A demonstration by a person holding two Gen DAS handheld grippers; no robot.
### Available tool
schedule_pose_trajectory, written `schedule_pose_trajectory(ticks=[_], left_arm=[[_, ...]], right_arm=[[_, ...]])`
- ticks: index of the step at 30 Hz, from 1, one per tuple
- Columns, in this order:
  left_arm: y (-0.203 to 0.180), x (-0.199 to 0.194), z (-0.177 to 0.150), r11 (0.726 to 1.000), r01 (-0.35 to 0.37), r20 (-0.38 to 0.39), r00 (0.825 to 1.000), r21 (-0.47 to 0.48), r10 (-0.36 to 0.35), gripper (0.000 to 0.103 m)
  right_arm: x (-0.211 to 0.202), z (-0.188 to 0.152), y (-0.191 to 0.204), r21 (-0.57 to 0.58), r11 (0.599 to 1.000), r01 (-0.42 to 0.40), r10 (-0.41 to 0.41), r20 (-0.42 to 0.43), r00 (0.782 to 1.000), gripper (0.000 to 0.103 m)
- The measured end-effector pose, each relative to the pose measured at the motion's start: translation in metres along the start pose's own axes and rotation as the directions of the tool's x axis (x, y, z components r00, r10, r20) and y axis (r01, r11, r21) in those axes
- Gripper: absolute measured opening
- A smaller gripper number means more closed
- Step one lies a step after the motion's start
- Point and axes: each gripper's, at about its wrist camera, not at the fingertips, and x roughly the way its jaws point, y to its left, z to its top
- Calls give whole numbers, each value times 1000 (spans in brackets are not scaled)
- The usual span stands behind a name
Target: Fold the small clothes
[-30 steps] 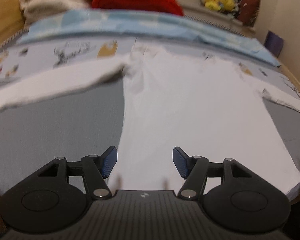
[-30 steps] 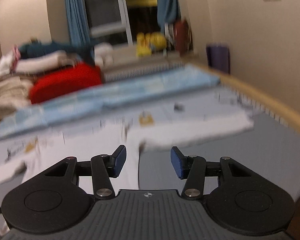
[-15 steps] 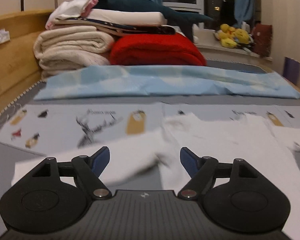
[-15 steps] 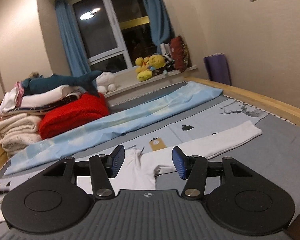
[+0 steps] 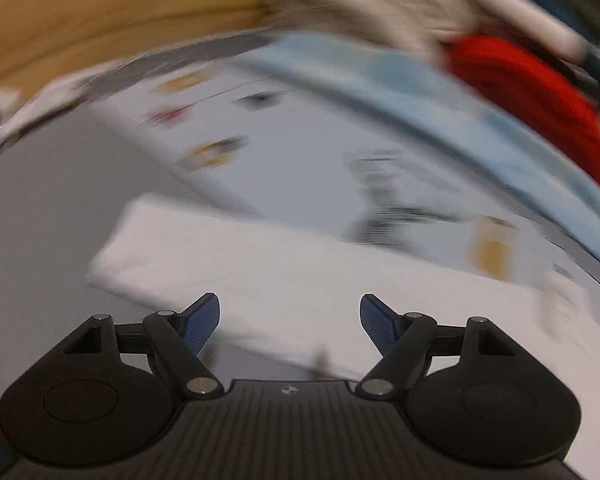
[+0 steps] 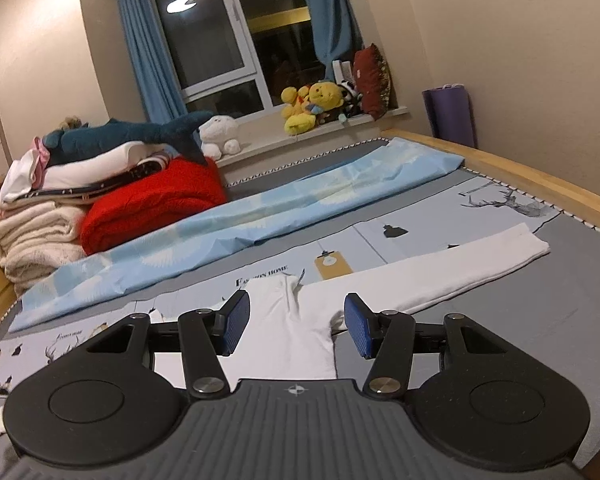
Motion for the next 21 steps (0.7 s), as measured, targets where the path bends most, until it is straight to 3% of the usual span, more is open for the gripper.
schedule_pose_trajectory(ticks=[2, 4, 7, 9, 12, 14, 17, 21], left_arm=[[40, 22, 6, 987, -66, -62, 996, -144, 58, 82], [78, 40, 11, 957, -106, -99, 992, -271, 81, 82], [114, 59, 14, 929, -92, -121, 991, -358, 51, 82], [123, 64, 21, 933, -65, -76, 996, -353, 41, 81], [125, 73, 30, 954, -77, -44, 997, -289, 67, 61], [124, 75, 35, 962, -119, -26, 993, -246, 116, 26], [127, 76, 37, 961, -117, -9, 993, -252, 119, 15], [126, 72, 37, 959, -118, 31, 991, -256, 130, 11]], right_arm=[[3, -1, 4, -13, 1000, 3, -3, -1, 1000, 54], [7, -2, 6, -24, 1000, 14, -14, -9, 1000, 54], [14, -2, 8, -38, 999, 38, -39, -22, 999, 54], [17, -2, 8, -36, 998, 51, -52, -30, 998, 54], [20, -3, 12, -37, 998, 59, -61, -38, 997, 54], [21, -5, 17, -52, 997, 58, -60, -43, 997, 54], [23, -7, 23, -81, 995, 58, -62, -48, 997, 54], [24, -9, 28, -102, 993, 58, -63, -54, 997, 54]])
